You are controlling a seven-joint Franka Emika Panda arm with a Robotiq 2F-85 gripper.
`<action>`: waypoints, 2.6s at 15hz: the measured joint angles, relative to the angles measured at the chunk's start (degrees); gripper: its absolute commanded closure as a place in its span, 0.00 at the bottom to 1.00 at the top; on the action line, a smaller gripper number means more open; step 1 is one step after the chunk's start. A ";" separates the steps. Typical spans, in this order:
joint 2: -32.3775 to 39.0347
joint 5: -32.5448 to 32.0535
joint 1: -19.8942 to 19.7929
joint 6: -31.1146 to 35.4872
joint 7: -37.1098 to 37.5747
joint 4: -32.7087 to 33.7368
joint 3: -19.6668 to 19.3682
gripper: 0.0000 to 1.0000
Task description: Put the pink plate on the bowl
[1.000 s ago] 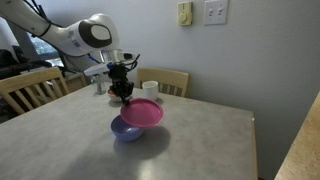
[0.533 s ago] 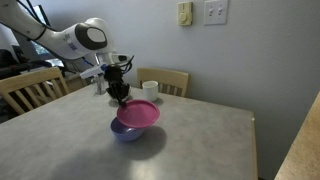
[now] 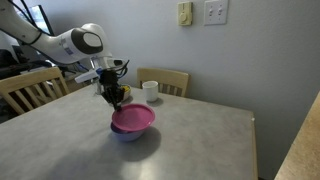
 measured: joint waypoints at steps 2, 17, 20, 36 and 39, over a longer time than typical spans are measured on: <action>-0.55 -0.80 0.47 0.00 0.00 -1.02 0.19 0.97; -2.69 -6.37 1.92 0.62 -1.98 -5.67 1.05 0.97; -2.69 -6.37 1.85 1.25 -3.84 -5.67 1.06 0.97; -2.73 -6.37 1.56 1.18 -12.12 -5.58 1.32 0.06; -2.79 -6.37 1.51 1.03 -13.32 -5.58 1.41 0.00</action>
